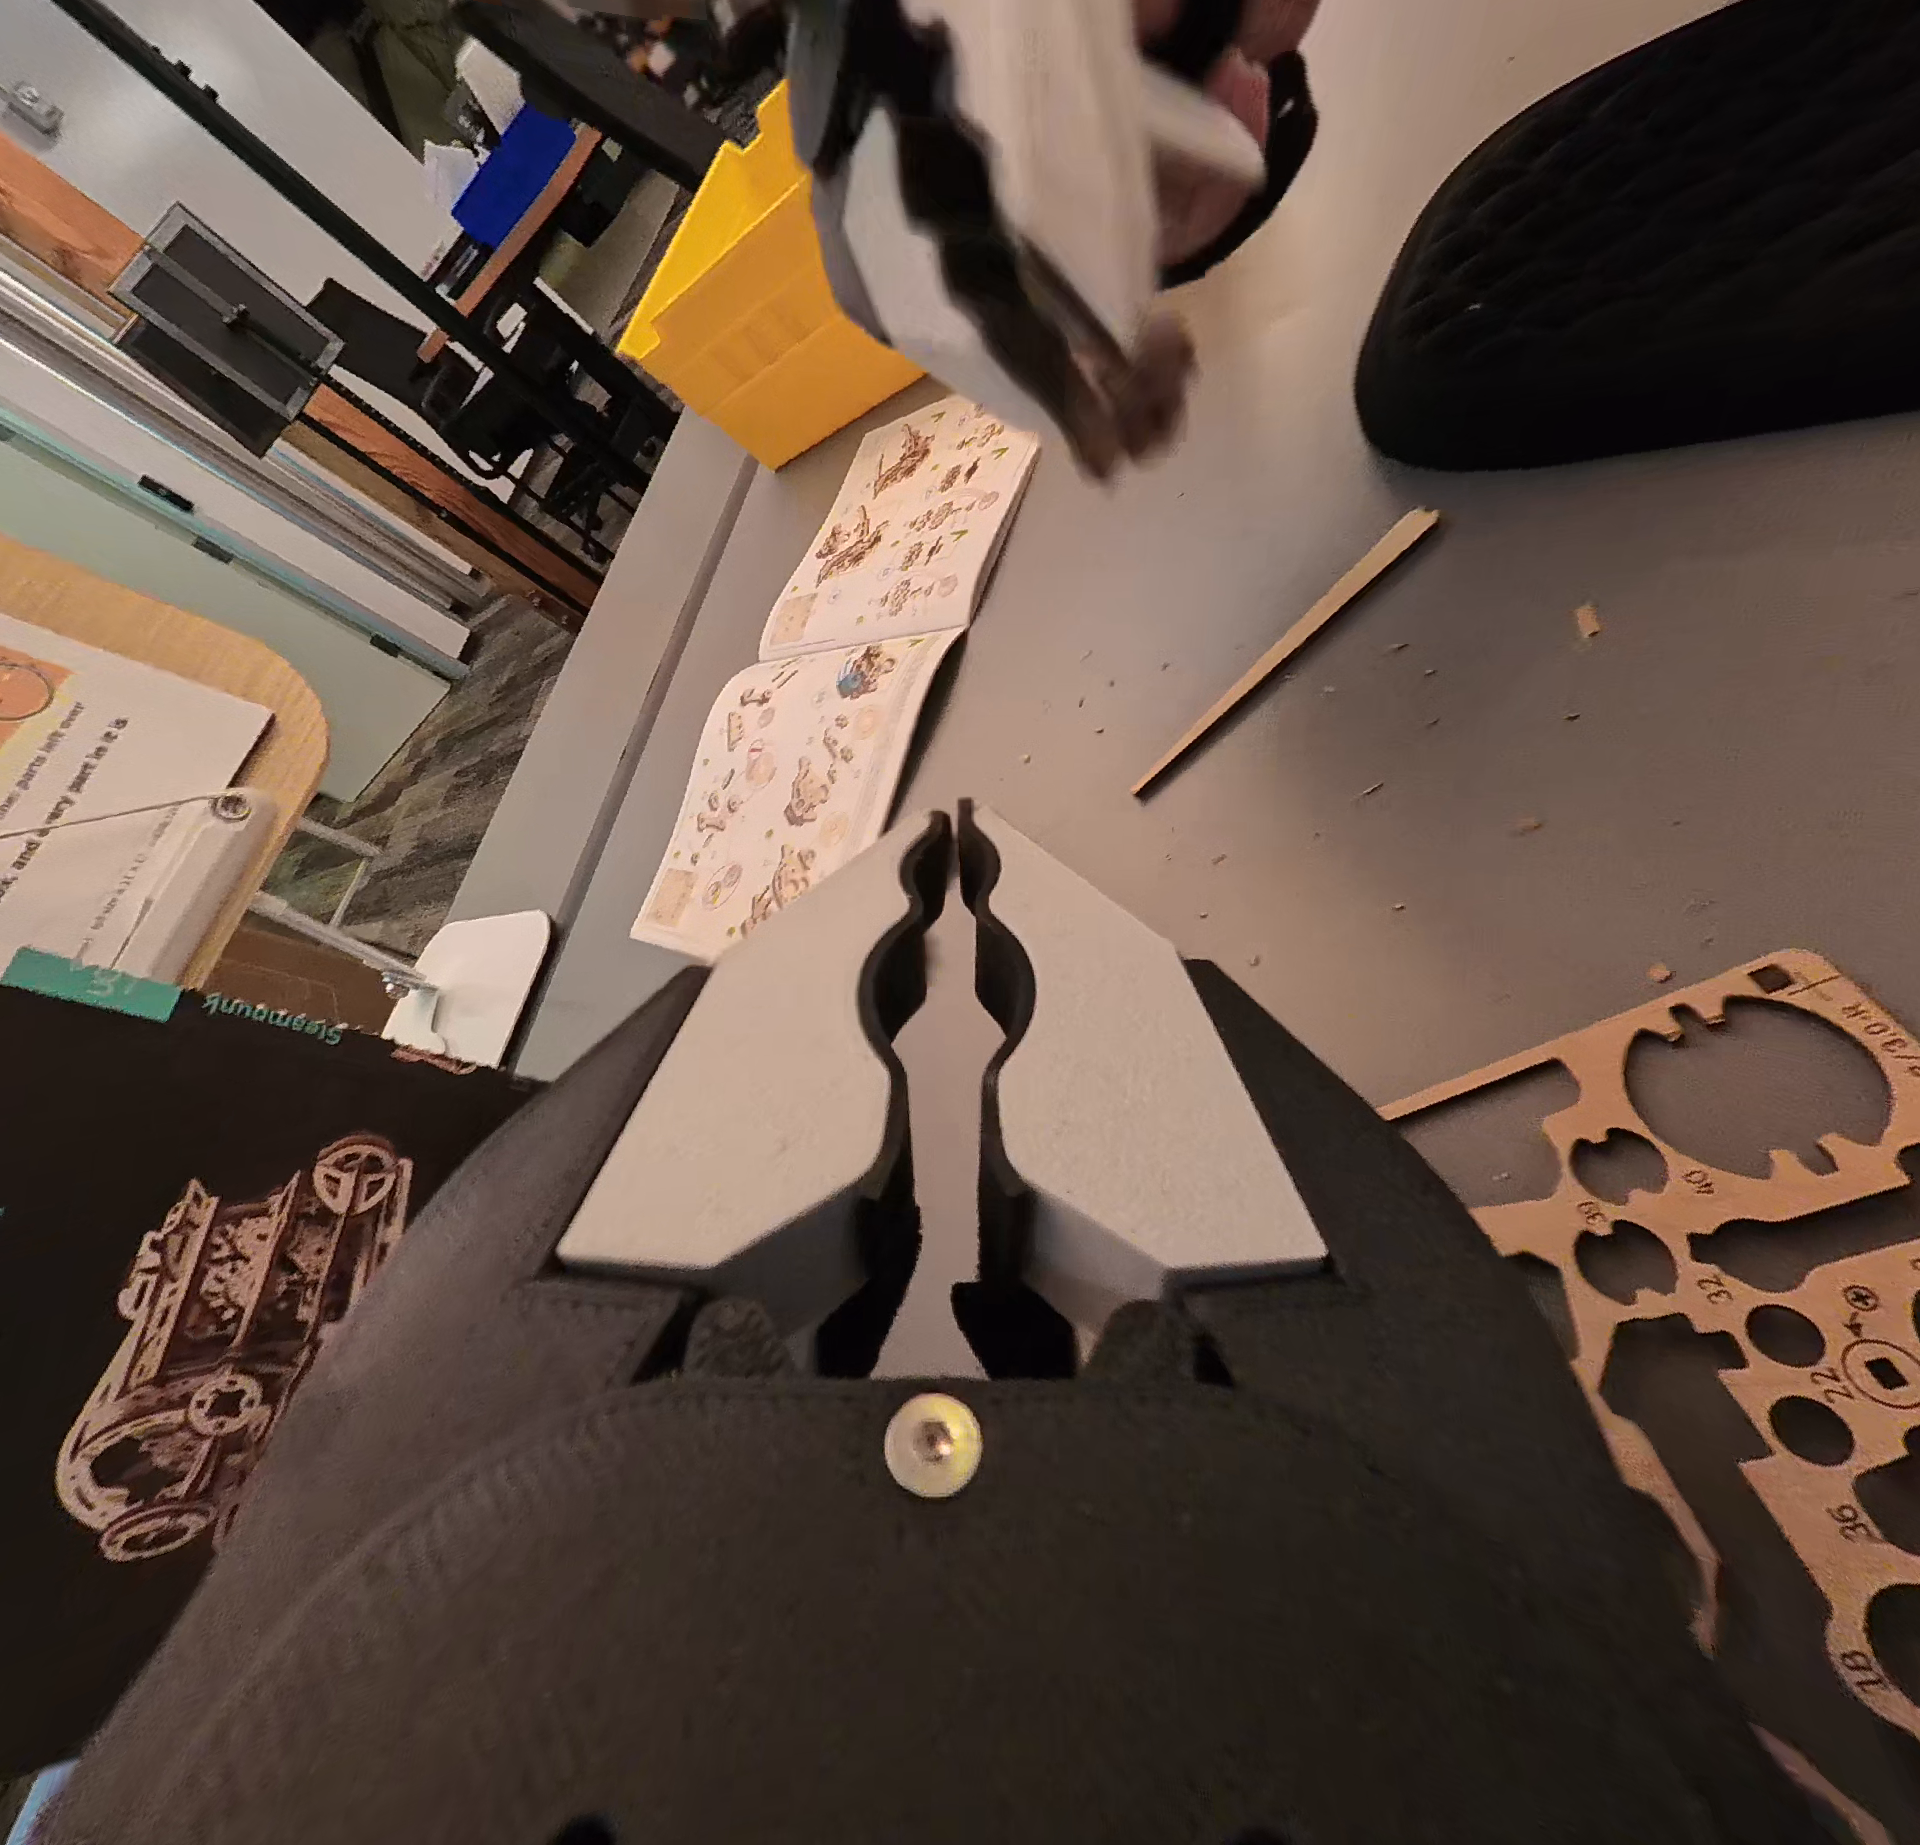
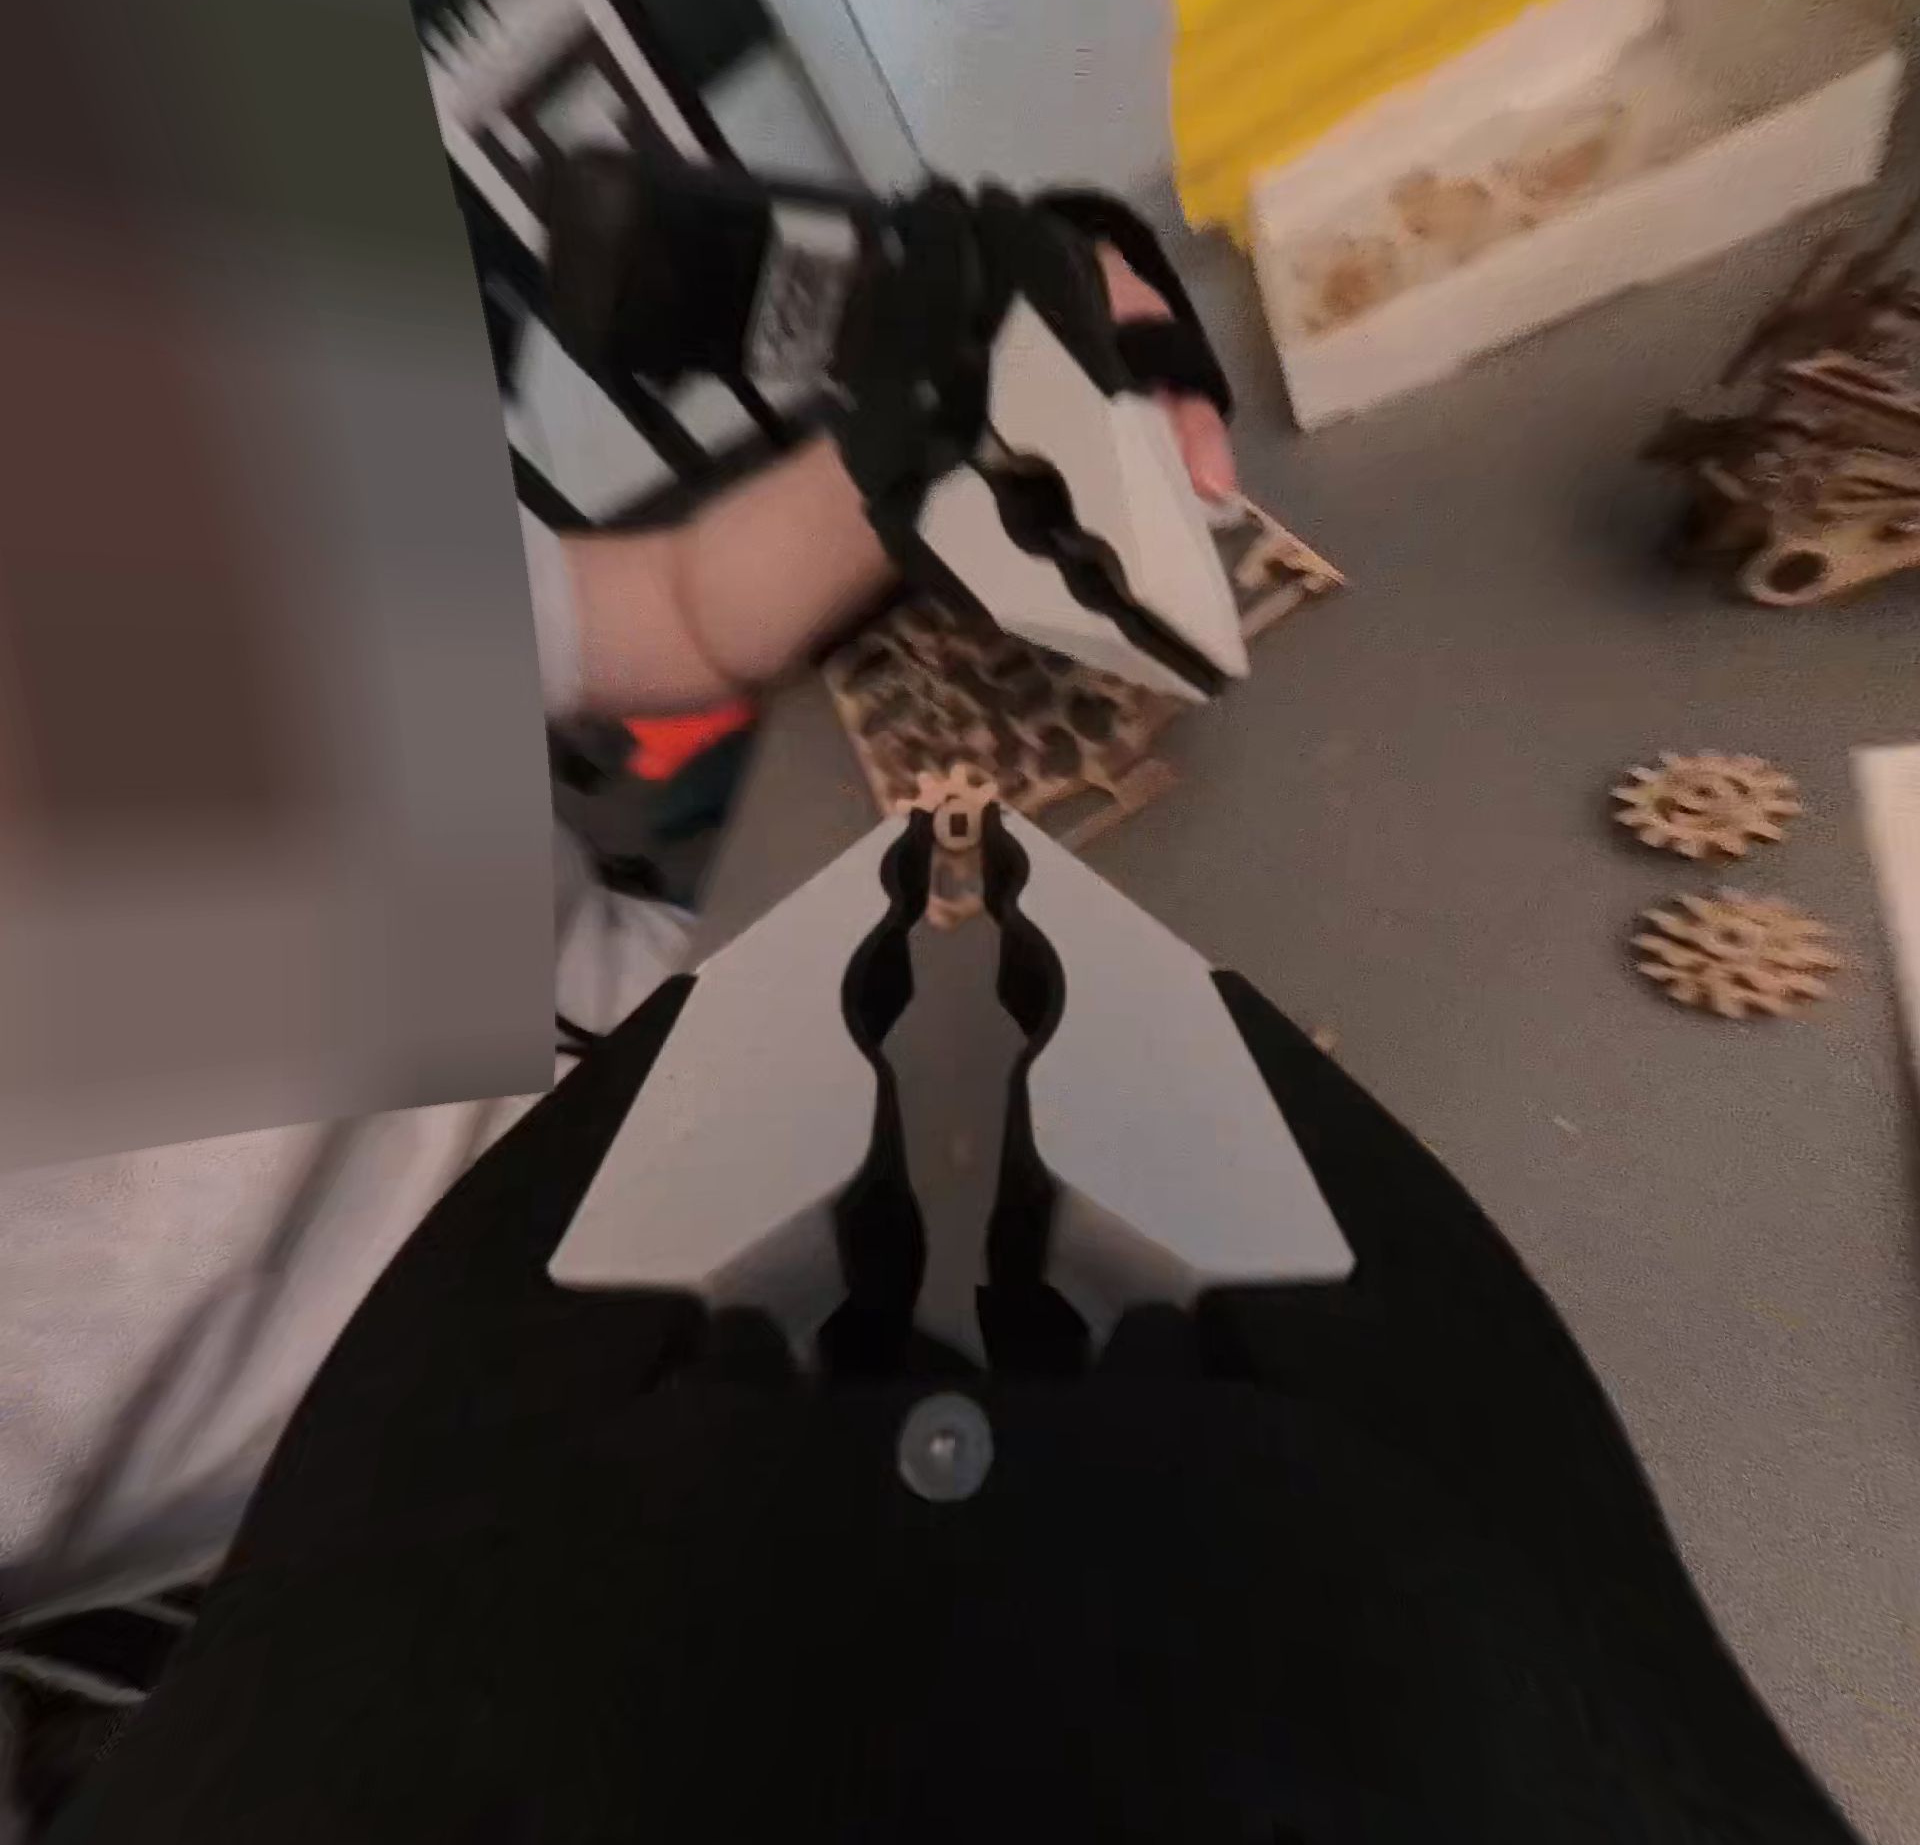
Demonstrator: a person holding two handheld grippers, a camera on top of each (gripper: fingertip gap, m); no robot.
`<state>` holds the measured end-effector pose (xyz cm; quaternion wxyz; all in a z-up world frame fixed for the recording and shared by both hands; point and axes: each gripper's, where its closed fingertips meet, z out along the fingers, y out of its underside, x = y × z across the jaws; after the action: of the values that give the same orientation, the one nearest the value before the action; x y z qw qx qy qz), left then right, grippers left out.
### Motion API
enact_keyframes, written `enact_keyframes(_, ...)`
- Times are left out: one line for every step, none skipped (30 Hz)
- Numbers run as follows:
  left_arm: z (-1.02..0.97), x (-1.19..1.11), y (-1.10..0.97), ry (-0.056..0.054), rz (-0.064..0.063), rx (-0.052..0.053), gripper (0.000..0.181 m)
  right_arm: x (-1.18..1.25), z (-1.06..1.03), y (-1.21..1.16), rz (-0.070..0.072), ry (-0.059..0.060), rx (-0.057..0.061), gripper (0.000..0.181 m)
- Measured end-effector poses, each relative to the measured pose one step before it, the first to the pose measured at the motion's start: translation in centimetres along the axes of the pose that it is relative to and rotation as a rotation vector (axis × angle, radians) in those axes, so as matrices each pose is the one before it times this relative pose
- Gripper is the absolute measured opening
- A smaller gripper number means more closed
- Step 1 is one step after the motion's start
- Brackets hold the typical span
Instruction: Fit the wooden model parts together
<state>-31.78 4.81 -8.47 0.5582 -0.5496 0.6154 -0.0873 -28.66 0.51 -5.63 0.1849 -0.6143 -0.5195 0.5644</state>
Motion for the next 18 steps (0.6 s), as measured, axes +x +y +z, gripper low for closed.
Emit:
enact_keyframes(-0.1, -0.319, 0.246, -0.0103, -0.0046, -0.0078, 0.0, 1.232, 0.458, 1.575, -0.1061, 0.1407, -0.1317, 0.009)
enact_keyframes(-0.105, -0.279, 0.187, -0.0079, -0.0039, -0.0042, 0.0, 0.625, 0.595, 1.374, -0.1001, 0.1101, -0.1271, 0.009)
enact_keyframes(-0.084, -0.228, 0.146, -0.0058, -0.0056, -0.0019, 0.0, 0.221, 0.633, 1.075, -0.0828, 0.0776, -0.1098, 0.009)
enact_keyframes(-0.065, -0.19, 0.109, -0.0044, -0.0071, -0.0014, 0.0, -0.084, 0.659, 0.711, -0.0541, 0.0417, -0.0808, 0.009)
enact_keyframes(-0.04, -0.088, 0.06, -0.0011, -0.0061, 0.0011, 0.0, -0.329, 0.64, 0.344, -0.0228, 0.0064, -0.0479, 0.009)
enact_keyframes(-0.008, -0.014, 0.064, 0.0009, -0.0023, -0.0011, 0.0, -0.178, 0.575, 0.233, -0.0026, 0.0012, -0.033, 0.009)
enact_keyframes(0.019, 0.021, 0.091, 0.0008, 0.0017, -0.0046, 0.0, -0.018, 0.519, 0.441, -0.0023, 0.0049, -0.0399, 0.009)
enact_keyframes(0.046, 0.048, 0.088, 0.0014, 0.0032, -0.0053, 0.0, -0.041, 0.472, 0.506, -0.0087, 0.0045, -0.0398, 0.009)
enact_keyframes(0.047, 0.116, 0.048, 0.0041, 0.004, -0.0044, 0.0, -0.04, 0.389, 0.443, -0.0099, 0.0069, -0.036, 0.009)
enact_keyframes(0.051, 0.105, 0.027, 0.0031, 0.0046, -0.0031, 0.0, 0.019, 0.313, 0.295, -0.0107, 0.0133, -0.0305, 0.009)
enact_keyframes(0.065, 0.087, 0.031, 0.0018, 0.0042, -0.0041, 0.0, -0.044, 0.222, 0.134, -0.0135, 0.0109, -0.0215, 0.009)
enact_keyframes(0.048, 0.117, 0.06, 0.0044, 0.0034, -0.0051, 0.0, -0.174, 0.141, 0.113, -0.0152, 0.0039, -0.0202, 0.01)
enact_keyframes(0.041, 0.055, 0.039, 0.0016, 0.003, -0.0036, 0.0, -0.11, 0.074, 0.101, -0.0105, 0.006, -0.0182, 0.011)
enact_keyframes(0.033, 0.033, 0.044, 0.0004, 0.0016, -0.0024, 0.0, -0.062, -0.025, 0.106, -0.0014, 0.005, -0.0171, 0.019)
enact_keyframes(0.017, 0.041, 0.027, 0.0022, -0.0001, -0.0015, 0.0, 0.006, -0.163, -0.004, 0.0014, 0.0049, -0.0084, 0.023)
enact_keyframes(0.0, 0.003, -0.007, 0.0002, -0.0005, -0.0005, 0.0, -0.027, -0.288, -0.252, 0.0006, 0.0017, 0.0127, 0.021)
enact_keyframes(-0.006, -0.011, -0.038, -0.001, 0.0004, 0.0008, 0.0, -0.029, -0.348, -0.396, -0.0001, -0.0016, 0.0233, 0.019)
enact_keyframes(-0.01, 0.014, -0.057, -0.0001, 0.0009, 0.0016, 0.0, 0.044, -0.312, -0.38, 0.0008, 0.0007, 0.0225, 0.016)
